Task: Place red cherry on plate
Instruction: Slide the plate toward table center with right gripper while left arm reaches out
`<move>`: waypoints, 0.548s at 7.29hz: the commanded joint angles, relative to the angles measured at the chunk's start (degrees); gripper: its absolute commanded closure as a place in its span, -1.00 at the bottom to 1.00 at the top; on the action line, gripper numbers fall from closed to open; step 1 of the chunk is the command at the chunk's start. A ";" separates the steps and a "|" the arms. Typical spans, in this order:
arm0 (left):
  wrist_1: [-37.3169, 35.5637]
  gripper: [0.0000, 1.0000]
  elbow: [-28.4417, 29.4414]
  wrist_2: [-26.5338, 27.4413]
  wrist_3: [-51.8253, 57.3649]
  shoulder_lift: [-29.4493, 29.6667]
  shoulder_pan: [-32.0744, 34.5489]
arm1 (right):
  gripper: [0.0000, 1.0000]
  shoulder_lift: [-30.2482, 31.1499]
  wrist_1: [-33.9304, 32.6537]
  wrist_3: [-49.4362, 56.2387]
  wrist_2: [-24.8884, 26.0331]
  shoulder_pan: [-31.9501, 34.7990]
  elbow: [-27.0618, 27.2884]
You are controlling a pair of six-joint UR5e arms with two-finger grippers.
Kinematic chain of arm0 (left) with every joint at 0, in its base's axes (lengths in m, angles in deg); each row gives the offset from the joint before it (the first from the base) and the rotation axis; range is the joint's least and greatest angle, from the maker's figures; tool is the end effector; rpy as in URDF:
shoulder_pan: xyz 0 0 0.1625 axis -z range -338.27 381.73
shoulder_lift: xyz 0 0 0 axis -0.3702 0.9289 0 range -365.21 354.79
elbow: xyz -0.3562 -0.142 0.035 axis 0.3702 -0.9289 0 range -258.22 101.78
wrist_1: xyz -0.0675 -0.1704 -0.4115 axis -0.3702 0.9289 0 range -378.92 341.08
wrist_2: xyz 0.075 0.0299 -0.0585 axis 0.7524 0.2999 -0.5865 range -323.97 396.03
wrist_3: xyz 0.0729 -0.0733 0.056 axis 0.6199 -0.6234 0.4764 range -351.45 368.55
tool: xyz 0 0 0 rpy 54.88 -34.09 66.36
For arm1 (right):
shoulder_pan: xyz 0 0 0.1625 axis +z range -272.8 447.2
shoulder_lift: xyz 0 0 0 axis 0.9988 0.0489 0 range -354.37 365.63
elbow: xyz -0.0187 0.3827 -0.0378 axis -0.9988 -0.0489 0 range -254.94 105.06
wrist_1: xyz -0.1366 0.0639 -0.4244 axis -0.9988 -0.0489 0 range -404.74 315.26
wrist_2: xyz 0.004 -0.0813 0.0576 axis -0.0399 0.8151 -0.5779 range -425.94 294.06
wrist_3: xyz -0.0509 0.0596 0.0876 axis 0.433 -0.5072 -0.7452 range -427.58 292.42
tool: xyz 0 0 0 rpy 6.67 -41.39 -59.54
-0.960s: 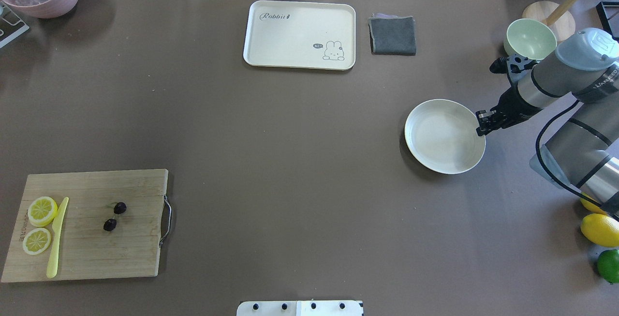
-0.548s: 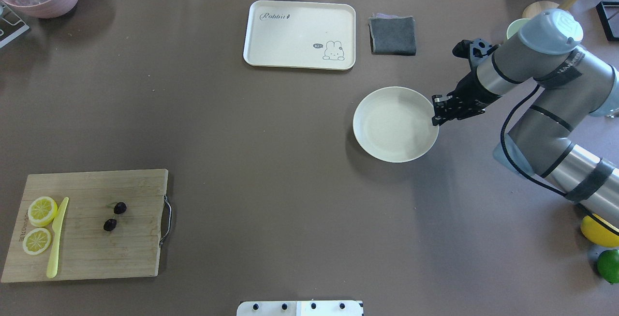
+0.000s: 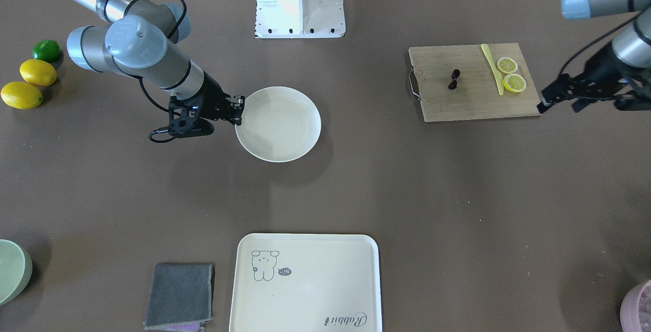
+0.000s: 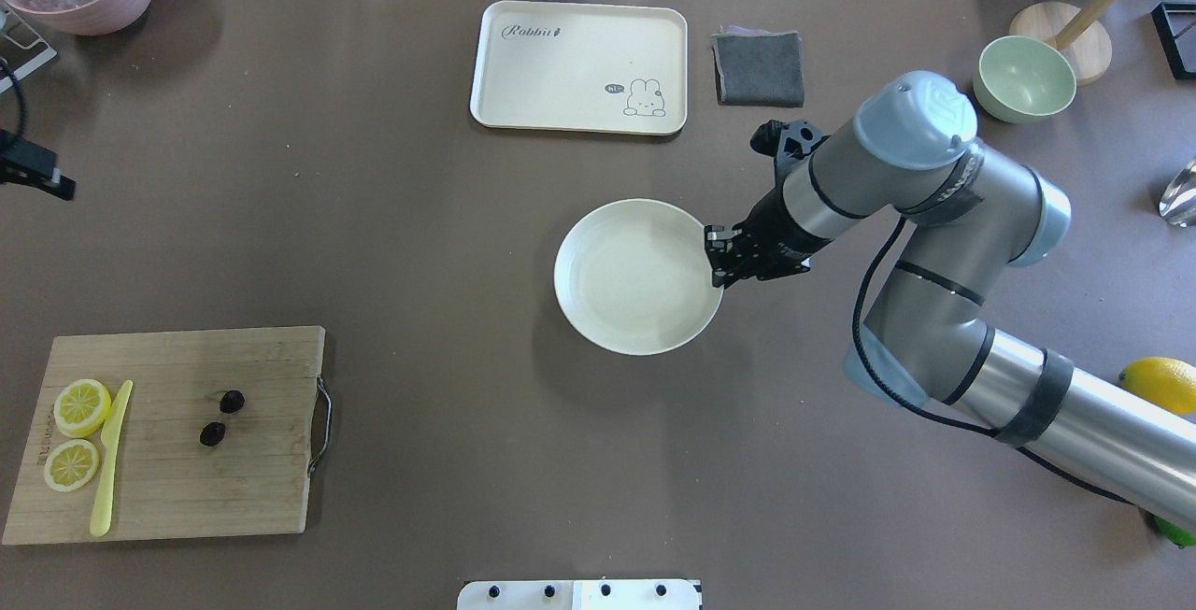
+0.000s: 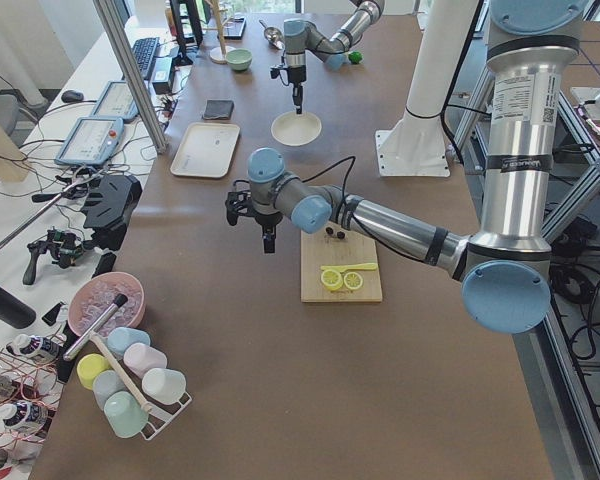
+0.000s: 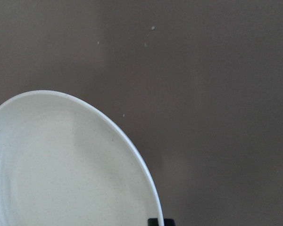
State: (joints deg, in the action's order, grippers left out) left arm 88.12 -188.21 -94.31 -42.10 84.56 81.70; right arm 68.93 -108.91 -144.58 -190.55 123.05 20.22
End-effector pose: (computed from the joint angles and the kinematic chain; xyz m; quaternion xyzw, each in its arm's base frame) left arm 0.2192 -0.4935 0.4140 0.0141 0.4412 -0.0523 0.8958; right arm -0.5070 -0.4484 0.2468 -0.0468 -0.5271 0.0251 0.8482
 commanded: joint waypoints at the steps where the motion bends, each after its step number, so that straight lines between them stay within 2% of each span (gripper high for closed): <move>1: 1.15 -0.91 -4.70 5.01 -7.44 -1.87 -11.77 | 1.00 -1.78 -0.07 -3.85 3.23 -4.63 0.56; 3: 2.81 -0.88 -5.40 10.69 -12.61 -3.27 -20.65 | 1.00 -1.78 0.02 -3.86 7.17 -7.27 0.21; 4: 5.26 -0.84 -5.40 11.77 -13.59 -4.85 -22.43 | 1.00 -1.61 0.02 -3.86 7.45 -7.46 0.38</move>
State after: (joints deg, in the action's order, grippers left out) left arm 90.99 -193.43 -84.65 -53.80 81.38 62.70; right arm 67.21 -108.93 -148.38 -184.21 116.41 20.52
